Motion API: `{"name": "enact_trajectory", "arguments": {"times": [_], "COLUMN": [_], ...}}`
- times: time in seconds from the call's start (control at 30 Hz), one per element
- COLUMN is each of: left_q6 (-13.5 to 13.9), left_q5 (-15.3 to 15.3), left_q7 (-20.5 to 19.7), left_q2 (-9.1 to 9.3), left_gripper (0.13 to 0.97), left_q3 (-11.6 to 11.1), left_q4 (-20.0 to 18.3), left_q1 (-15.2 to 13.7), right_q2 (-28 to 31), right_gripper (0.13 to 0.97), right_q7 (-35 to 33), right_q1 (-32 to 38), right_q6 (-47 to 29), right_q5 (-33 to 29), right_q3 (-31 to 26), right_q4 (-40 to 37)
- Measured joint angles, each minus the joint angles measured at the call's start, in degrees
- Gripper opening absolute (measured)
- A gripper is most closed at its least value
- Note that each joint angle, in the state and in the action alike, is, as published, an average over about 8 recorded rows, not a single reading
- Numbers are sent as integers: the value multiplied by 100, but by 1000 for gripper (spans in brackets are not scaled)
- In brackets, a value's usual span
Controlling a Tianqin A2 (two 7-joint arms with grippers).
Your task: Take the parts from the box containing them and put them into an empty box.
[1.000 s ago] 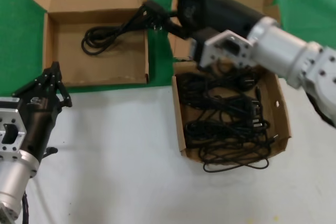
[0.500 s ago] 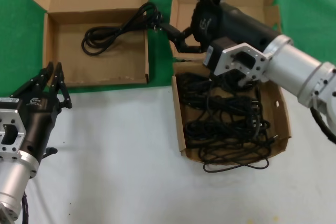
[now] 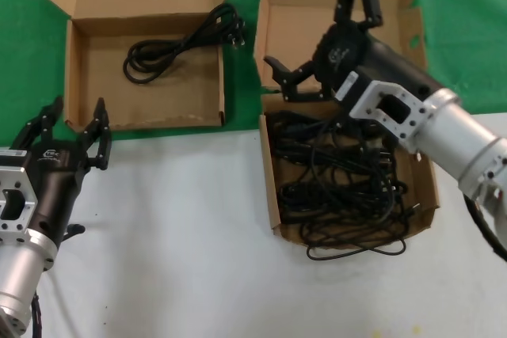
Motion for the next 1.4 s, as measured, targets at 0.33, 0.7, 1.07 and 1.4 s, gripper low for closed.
{"name": "enact_trajectory", "arguments": {"times": [0.33, 0.7, 1.07, 1.4], "left_q6": [-26, -54, -83, -108], "left_q5": [-25, -52, -79, -104], "left_q7": [16, 33, 51, 68], "left_q2": [1, 1, 2, 2], "left_gripper": [482, 734, 895, 947], "left_q3": [-9, -19, -29, -38], "left_q4": [6, 13, 21, 27], "left_q1": [17, 36, 55, 72], "right_q2": [-42, -88, -134, -176], "right_gripper": [962, 966, 966, 966], "right_q7": [519, 1092, 1666, 2190], "right_q1": [-528, -1111, -1697, -2229], "right_q6": [329, 692, 1056, 1388], "right_q5": [268, 564, 861, 1130], "right_q3": [284, 597, 912, 1198], "right_q4": [77, 161, 247, 324]}}
